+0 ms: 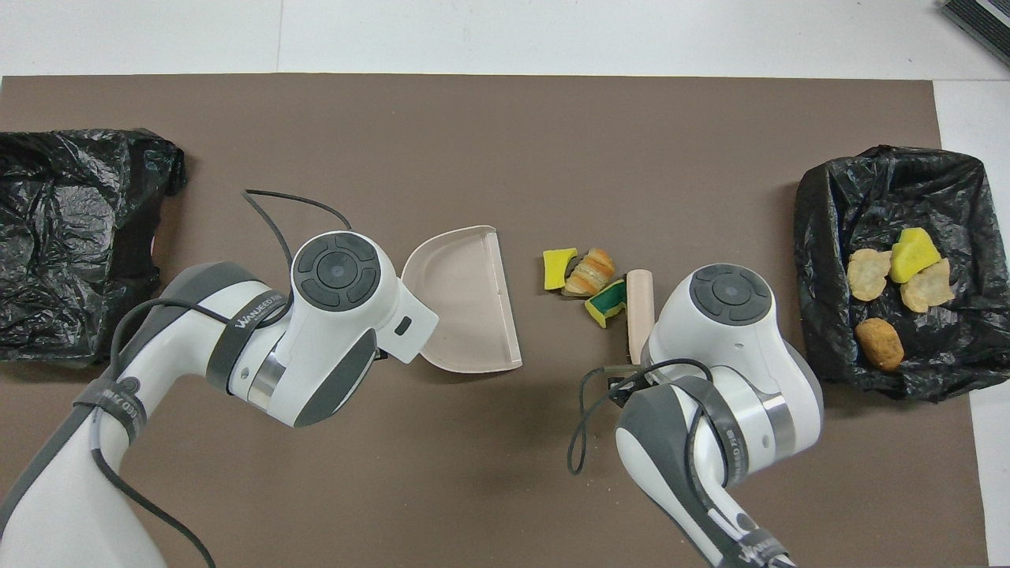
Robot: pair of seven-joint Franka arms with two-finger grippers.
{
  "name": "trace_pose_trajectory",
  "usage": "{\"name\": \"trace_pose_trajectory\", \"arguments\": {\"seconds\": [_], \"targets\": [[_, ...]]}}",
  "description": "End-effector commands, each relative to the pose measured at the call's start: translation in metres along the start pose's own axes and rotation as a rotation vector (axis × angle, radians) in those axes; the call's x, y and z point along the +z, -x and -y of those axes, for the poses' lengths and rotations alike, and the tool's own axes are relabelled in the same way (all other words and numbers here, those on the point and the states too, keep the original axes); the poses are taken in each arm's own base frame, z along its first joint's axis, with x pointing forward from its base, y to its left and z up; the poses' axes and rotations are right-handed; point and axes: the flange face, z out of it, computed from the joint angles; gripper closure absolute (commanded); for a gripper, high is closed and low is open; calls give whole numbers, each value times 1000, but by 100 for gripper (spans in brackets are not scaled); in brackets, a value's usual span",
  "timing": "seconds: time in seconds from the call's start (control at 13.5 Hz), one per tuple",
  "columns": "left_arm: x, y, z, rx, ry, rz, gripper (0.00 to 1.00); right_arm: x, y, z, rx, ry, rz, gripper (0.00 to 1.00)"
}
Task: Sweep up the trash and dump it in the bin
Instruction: 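Sweep the green sponge into the dustpan with the right gripper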
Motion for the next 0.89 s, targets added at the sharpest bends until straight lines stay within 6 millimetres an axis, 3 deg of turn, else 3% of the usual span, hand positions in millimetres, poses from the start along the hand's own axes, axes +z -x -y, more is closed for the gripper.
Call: {"name": "trace_pose_trajectory", "arguments": {"seconds": [0.0, 0.3, 0.52, 0.67, 0.81], "targets": [[-2, 12, -3, 0, -13, 7, 100, 8, -2, 24, -60, -75, 8, 100], [-2, 15, -1, -52, -15, 1, 100, 12, 23, 78, -59, -174, 16, 100], [-2, 15, 0, -100, -14, 2, 100, 6, 38, 94, -12, -163, 42, 100], [-1, 19, 2, -109, -13, 2, 100, -18, 53, 85, -41, -123, 90, 100], [0, 22, 4, -122, -12, 2, 100, -46, 52, 66, -81, -4, 80, 100]]}}
